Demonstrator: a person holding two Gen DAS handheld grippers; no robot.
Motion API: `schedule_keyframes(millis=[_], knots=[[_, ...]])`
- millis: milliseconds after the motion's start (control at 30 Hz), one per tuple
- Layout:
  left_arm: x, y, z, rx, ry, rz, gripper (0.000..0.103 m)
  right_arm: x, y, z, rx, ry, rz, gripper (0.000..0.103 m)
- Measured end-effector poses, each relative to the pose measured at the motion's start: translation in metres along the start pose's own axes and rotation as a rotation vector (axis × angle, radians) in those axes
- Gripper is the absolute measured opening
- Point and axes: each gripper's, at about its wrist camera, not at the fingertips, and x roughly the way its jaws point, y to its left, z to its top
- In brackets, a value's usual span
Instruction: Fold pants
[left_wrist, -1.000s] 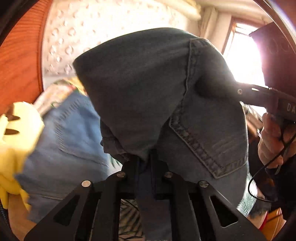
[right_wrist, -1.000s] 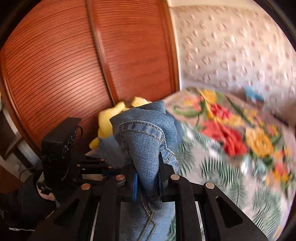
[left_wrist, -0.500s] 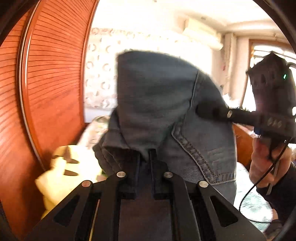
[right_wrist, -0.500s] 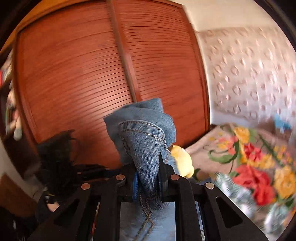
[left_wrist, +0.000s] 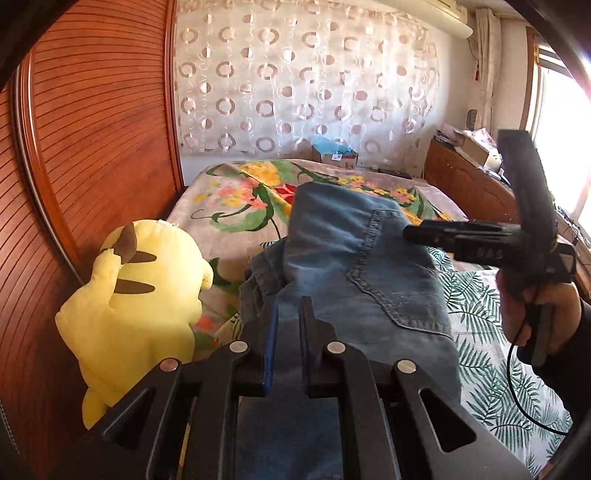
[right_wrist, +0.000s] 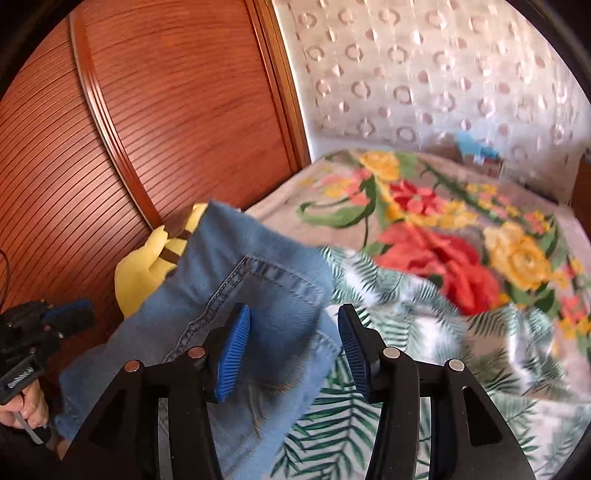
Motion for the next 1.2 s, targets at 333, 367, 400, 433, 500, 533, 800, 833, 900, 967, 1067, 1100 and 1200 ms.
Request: schedule_keyframes(millis=[333, 367, 400, 433, 500, 533, 800, 833, 900, 967, 1067, 1100, 1200], knots=[[-0.046, -0.040, -0.001, 0.040, -0.054, -0.003, 0.040, -0.126, 0.032, -0.068, -0.050, -0.092, -0.017, 0.052], [-0.053, -0.046, -0.001, 0.046, -0.068, -0.009, 0.049, -0.141, 0.032, -0.076, -0.042, -0.102, -0.020, 0.052], [-0.060, -0.053, -0.002, 0.056, -0.082, -0.017, 0.050, -0.153, 0.033, -0.082, -0.037, -0.110, -0.020, 0.052], [-0.065, -0.059, -0.002, 0.064, -0.092, -0.021, 0.050, -0.165, 0.032, -0.087, -0.032, -0.116, -0.015, 0.052], [-0.077, -0.071, -0.002, 0.077, -0.114, -0.024, 0.070, -0.192, 0.032, -0.100, -0.028, -0.134, -0.020, 0.052], [-0.083, -0.077, -0.003, 0.082, -0.129, -0.028, 0.079, -0.207, 0.032, -0.106, -0.027, -0.150, -0.031, 0.052], [-0.135, -0.133, -0.007, 0.152, -0.235, -0.029, 0.093, -0.317, 0.042, -0.158, -0.006, -0.254, -0.113, 0.060], [-0.143, -0.141, -0.008, 0.156, -0.260, -0.034, 0.093, -0.329, 0.043, -0.163, -0.003, -0.266, -0.120, 0.061], [-0.153, -0.152, -0.009, 0.168, -0.288, -0.036, 0.093, -0.353, 0.047, -0.176, 0.001, -0.285, -0.134, 0.064], [-0.162, -0.164, -0.010, 0.183, -0.304, -0.037, 0.093, -0.376, 0.051, -0.189, 0.010, -0.311, -0.169, 0.066], [-0.173, -0.177, -0.013, 0.189, -0.323, -0.056, 0.093, -0.408, 0.057, -0.203, 0.020, -0.347, -0.204, 0.070], [-0.177, -0.180, -0.014, 0.190, -0.330, -0.064, 0.093, -0.414, 0.056, -0.206, 0.024, -0.358, -0.212, 0.071], [-0.189, -0.193, -0.019, 0.196, -0.348, -0.062, 0.093, -0.438, 0.063, -0.218, 0.035, -0.391, -0.267, 0.073]])
